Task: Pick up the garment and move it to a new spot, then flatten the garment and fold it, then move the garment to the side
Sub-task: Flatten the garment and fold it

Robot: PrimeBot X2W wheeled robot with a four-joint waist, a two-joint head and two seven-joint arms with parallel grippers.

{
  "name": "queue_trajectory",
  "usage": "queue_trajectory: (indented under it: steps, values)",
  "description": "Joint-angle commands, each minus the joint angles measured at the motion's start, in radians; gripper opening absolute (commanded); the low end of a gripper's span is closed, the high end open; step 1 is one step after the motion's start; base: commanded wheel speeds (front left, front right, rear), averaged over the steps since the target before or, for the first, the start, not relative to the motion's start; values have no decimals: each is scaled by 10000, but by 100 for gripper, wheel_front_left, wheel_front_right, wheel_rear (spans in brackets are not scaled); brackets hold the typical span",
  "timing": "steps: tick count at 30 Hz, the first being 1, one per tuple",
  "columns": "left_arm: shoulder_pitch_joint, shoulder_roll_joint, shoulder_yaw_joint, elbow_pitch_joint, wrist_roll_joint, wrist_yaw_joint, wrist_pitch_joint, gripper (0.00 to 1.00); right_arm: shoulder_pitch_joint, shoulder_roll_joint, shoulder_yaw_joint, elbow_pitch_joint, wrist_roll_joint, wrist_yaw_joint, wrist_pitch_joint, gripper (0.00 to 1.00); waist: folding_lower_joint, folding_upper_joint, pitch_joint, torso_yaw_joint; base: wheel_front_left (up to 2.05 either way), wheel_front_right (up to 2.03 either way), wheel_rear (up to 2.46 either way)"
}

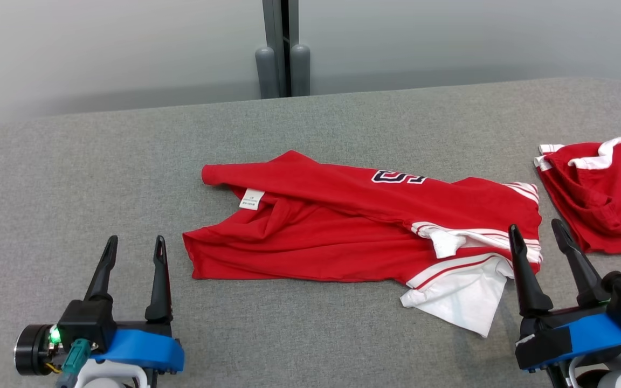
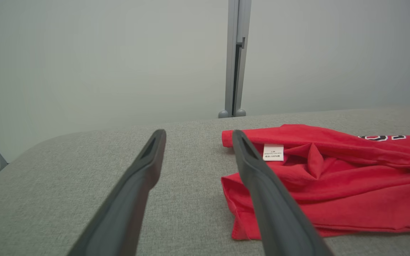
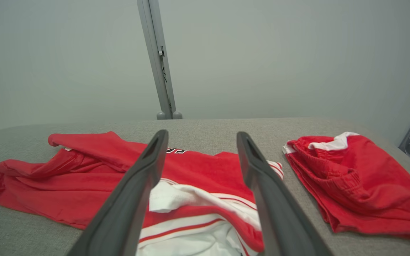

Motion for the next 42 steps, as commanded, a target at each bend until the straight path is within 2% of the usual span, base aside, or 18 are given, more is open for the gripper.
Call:
queue_trajectory:
  steps: [1,17,22,29,34,35,36,37,42]
  values:
    - [130,76,19,-104,40,64,-38,100,164,32,-25,-77,-61,-3,61,100,1,1,-65,-19,0,0,0]
    - [211,246,-171,-579,162,243,210,100,205,72,50,-120,11,-3,198,100,1,1,-147,-8,0,0,0]
    - [-332,171,-570,-380,271,-27,684,100,52,90,109,-119,56,-3,209,100,1,1,48,-10,0,0,0]
    - [-1232,-148,-1123,1361,-262,-798,2182,100,-158,96,258,15,112,-3,111,100,1,1,436,-95,0,0,0]
    - [-1815,-302,-1157,2383,-422,-1061,2379,100,-241,132,385,153,201,-3,8,100,1,1,696,-196,0,0,0]
    - [-1932,-332,-1152,2580,-433,-1096,2333,95,-263,132,390,205,225,-3,-8,100,1,1,747,-222,0,0,0]
    - [-2019,-340,-1148,2749,-487,-1158,2341,52,-282,130,407,253,246,-3,-31,100,1,1,798,-256,0,0,0]
    - [-2106,-375,-1114,2898,-561,-1232,2280,0,-290,135,403,301,256,-3,-39,100,1,1,842,-287,0,0,0]
    - [-2332,-414,-1054,3384,-670,-1349,2099,0,-211,151,341,570,261,-3,-177,100,1,1,964,-408,0,0,0]
